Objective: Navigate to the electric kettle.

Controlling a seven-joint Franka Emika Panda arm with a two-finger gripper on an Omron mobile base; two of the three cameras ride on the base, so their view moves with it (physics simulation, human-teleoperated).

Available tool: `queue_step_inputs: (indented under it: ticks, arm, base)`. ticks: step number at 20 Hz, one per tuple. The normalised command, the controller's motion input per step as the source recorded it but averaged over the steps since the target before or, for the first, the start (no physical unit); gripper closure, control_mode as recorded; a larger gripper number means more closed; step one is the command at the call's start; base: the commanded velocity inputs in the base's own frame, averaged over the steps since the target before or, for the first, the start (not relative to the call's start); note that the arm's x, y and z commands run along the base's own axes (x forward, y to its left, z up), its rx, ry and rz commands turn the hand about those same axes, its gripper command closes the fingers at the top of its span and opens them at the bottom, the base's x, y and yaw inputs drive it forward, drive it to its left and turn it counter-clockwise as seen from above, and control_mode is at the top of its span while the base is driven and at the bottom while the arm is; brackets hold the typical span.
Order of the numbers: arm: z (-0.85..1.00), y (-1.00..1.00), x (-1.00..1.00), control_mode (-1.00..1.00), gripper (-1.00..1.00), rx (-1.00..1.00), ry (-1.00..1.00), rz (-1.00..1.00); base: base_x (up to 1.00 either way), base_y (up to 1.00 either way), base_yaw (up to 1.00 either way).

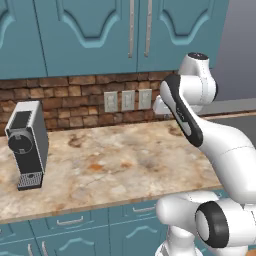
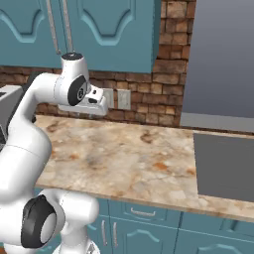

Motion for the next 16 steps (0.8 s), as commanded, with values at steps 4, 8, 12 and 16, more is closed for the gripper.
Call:
queue_step_inputs:
  ticks: [4,8,12,16]
  arm:
    - [0.00,0.00,-0.28,-1.00,-1.00,0.00,-0.04,0.00]
    - [0.00,0.07,-0.98,-1.00,-1.00,0.00,-0.03,0.11]
    - [0.00,0.05,-0.25,1.00,-1.00,0.00,0.00,0.04]
    - [0.00,0.00,0.00,1.00,-1.00,0.00,0.00,0.00]
  base:
    - [0.00,0.00,0.00]
    - [0.00,0.00,0.00]
    - [-0.64,0.53,0.20]
    - [-0.17,1.00,0.24]
